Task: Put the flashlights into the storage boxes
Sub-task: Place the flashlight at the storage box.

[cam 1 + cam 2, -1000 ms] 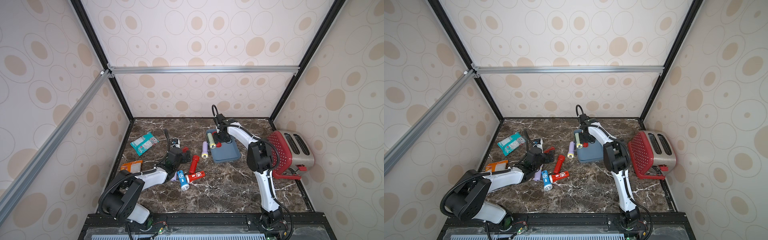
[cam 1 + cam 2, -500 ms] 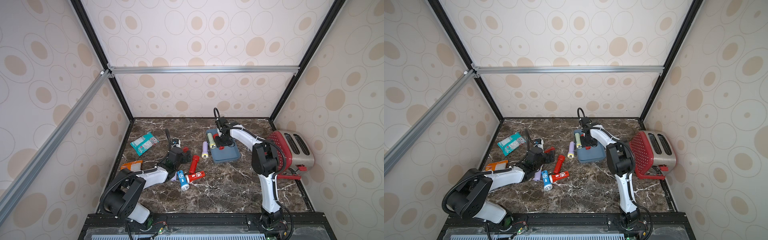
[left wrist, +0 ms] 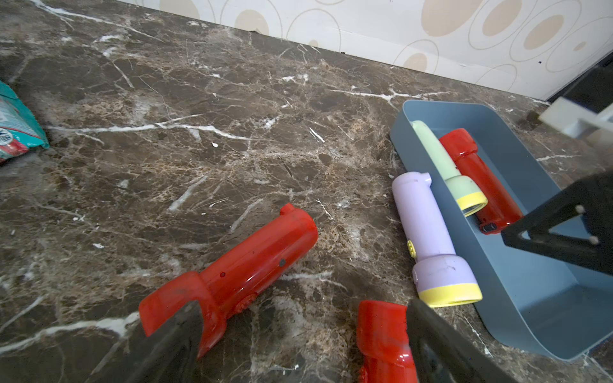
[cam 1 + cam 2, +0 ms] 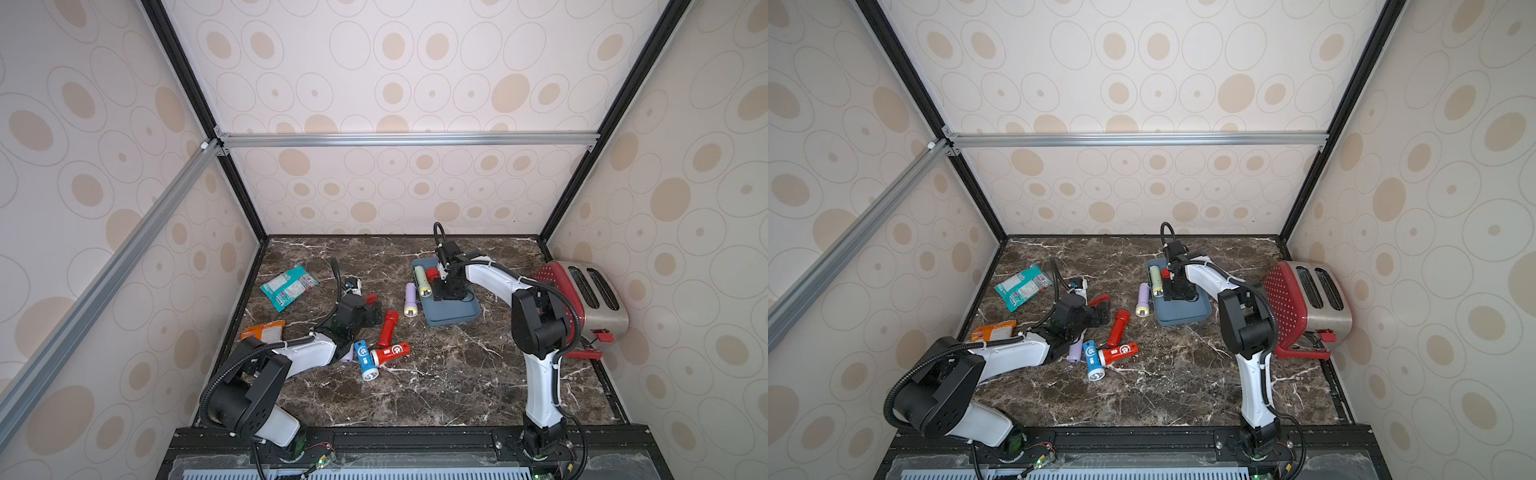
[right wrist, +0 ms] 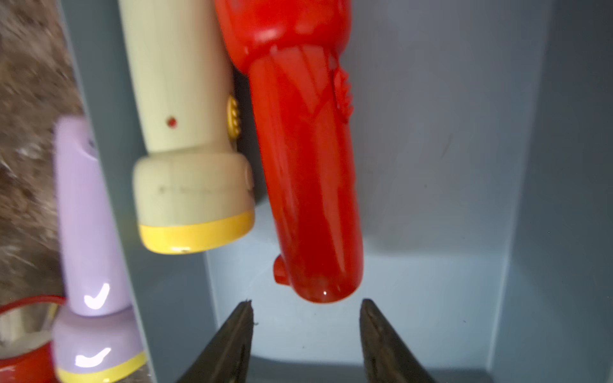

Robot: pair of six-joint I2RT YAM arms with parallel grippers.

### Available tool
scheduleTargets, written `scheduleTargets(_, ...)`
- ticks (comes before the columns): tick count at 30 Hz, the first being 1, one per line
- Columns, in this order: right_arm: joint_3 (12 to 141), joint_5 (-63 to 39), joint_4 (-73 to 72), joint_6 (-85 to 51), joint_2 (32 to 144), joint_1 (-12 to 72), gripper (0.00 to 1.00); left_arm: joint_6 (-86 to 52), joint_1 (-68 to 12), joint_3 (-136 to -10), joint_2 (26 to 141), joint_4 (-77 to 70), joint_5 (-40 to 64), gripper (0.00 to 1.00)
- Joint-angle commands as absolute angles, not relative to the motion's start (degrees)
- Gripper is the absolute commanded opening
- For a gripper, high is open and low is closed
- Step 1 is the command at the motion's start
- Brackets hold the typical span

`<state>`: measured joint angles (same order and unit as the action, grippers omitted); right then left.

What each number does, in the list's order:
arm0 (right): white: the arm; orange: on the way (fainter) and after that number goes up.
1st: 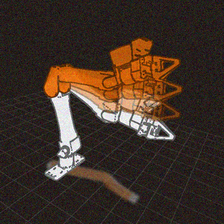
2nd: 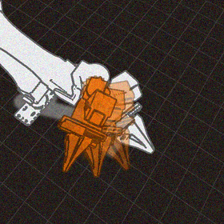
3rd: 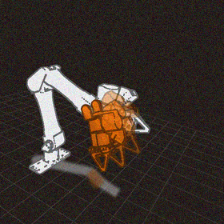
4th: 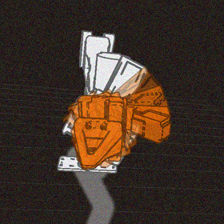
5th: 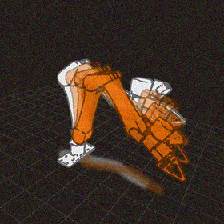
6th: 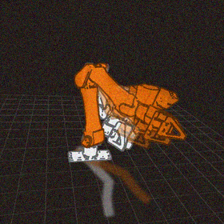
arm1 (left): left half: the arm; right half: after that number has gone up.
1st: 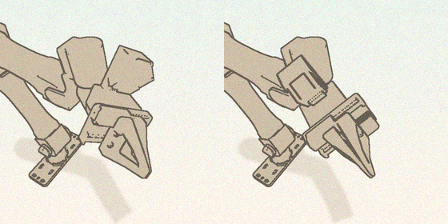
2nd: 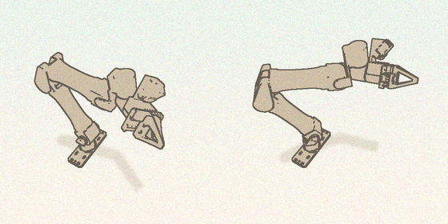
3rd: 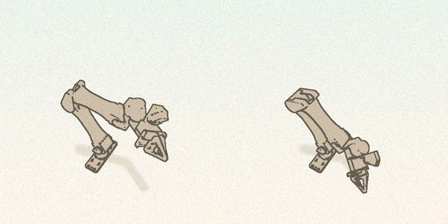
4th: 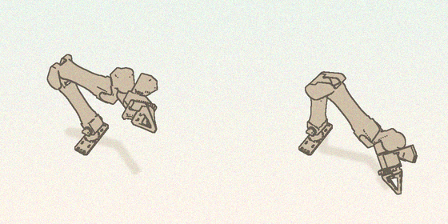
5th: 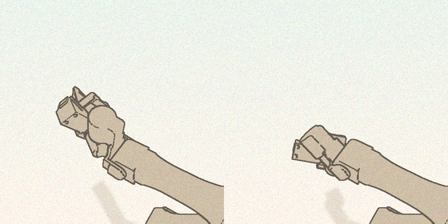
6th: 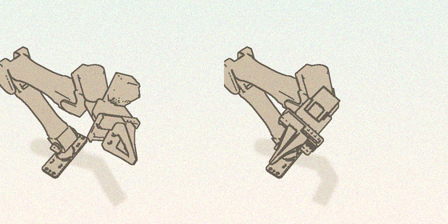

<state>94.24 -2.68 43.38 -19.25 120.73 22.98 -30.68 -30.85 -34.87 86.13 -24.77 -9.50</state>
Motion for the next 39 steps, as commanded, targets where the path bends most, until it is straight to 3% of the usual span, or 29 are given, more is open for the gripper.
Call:
scheduleTargets(1,91.39,-4.87,40.84,-20.31,117.03,21.78,0.4,-31.12,-30.76,-36.56,85.79,-24.81,-10.02,0.95)
scheduleTargets(12,88.11,-1.82,40.31,-16.93,116.79,20.66,0.18,-31.2,-30.68,-36.56,86.12,-24.94,-9.93,0.95)
scheduleTargets(30,98.66,-1.44,43.46,-16.17,124.97,20.65,0.18,-30.96,-30.73,-36.09,85.14,-25.07,-10.28,0.95)
scheduleTargets(39,98.09,-4.04,41.73,-17.75,125.51,20.89,0.18,-31.03,-30.76,-36.06,85.25,-25.39,-10.11,0.95)
